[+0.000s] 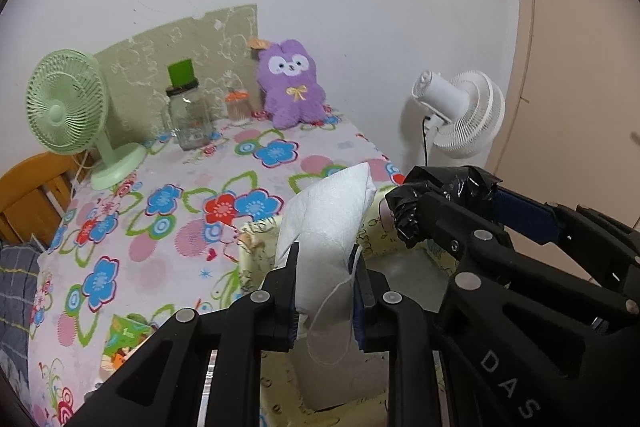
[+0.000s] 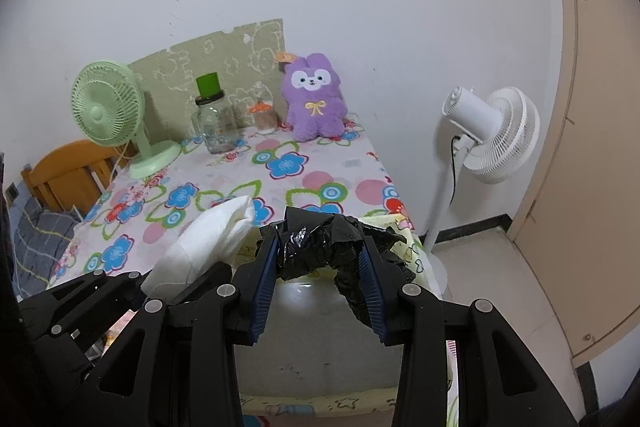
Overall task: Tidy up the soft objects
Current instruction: 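Carry the white cloth with the left tool while the right tool carries the black item to the box, then open the left tool over the box while the right tool releases the black item inside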
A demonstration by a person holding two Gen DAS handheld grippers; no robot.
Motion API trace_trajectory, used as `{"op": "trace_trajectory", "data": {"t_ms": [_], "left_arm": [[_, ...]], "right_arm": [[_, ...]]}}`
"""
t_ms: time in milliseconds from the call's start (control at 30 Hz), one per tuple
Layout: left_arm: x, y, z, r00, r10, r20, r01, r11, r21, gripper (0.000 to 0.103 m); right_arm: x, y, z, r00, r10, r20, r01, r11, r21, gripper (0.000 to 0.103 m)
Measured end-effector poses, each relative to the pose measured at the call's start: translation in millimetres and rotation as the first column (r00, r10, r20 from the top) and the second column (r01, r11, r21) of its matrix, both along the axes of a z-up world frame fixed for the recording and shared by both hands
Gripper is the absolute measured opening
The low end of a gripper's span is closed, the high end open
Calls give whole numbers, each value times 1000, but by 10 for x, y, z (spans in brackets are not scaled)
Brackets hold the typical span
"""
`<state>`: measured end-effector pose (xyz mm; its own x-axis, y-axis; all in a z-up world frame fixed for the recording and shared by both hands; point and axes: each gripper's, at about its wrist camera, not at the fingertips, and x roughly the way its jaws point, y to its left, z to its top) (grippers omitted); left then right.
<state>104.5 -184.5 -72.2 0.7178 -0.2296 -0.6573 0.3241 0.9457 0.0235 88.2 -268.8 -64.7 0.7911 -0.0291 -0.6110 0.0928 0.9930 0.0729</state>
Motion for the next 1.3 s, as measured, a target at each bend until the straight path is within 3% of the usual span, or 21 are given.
{"op": "trace_trajectory", "data": {"t_ms": [100,267,367,433,733,800,1300], "left_arm": [[61,-46,-64,1000,-10,-18,10,1000,7,23],[161,-90,-165,998,-10,-62,10,1000,13,38],[226,-84,-215,995,-10,-99,10,1000,6,50],[264,-76,-238,994,-7,-113,8,1000,7,64],[296,-95,-251,992,-31,-125,32,999,4,78],[292,-97,-250,991,-36,-130,37,999,2,80],[157,-95,-135,995,-47,-91,45,999,-20,96]], "right_arm": [[64,-51,-65,1000,-8,-18,8,1000,6,43],[185,-111,-166,999,-12,-49,13,1000,22,43],[254,-119,-206,998,-5,-57,7,999,31,44],[301,-118,-234,998,0,-63,3,999,34,44],[411,-157,-330,997,9,-83,-2,996,86,54],[416,-154,-335,996,6,-85,1,996,84,62],[217,-119,-193,999,-26,-43,27,999,32,79]]}}
